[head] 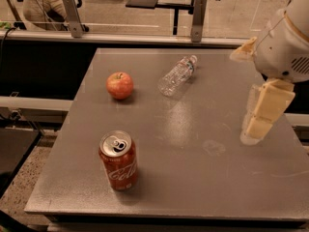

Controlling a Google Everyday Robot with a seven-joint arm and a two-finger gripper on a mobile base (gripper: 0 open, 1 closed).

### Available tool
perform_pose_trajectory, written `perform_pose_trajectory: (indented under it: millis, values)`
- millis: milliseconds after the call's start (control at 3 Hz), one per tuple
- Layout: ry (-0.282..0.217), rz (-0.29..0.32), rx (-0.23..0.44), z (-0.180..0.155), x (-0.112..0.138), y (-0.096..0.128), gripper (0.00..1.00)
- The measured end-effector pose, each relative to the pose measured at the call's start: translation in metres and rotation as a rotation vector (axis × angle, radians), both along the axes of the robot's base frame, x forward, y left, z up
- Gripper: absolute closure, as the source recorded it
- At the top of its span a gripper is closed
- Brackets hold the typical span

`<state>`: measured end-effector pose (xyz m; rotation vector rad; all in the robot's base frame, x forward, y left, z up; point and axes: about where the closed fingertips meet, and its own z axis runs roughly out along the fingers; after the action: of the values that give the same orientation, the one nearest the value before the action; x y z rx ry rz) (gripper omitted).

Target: Pick coke can

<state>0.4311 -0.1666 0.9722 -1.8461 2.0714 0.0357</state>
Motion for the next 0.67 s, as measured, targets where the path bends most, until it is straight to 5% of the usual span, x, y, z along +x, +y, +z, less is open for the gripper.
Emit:
perform_pose_trajectory:
  millis: [667]
  values:
    - [0.045, 0.213, 0.093, -0.029, -0.033, 0.073, 0.0]
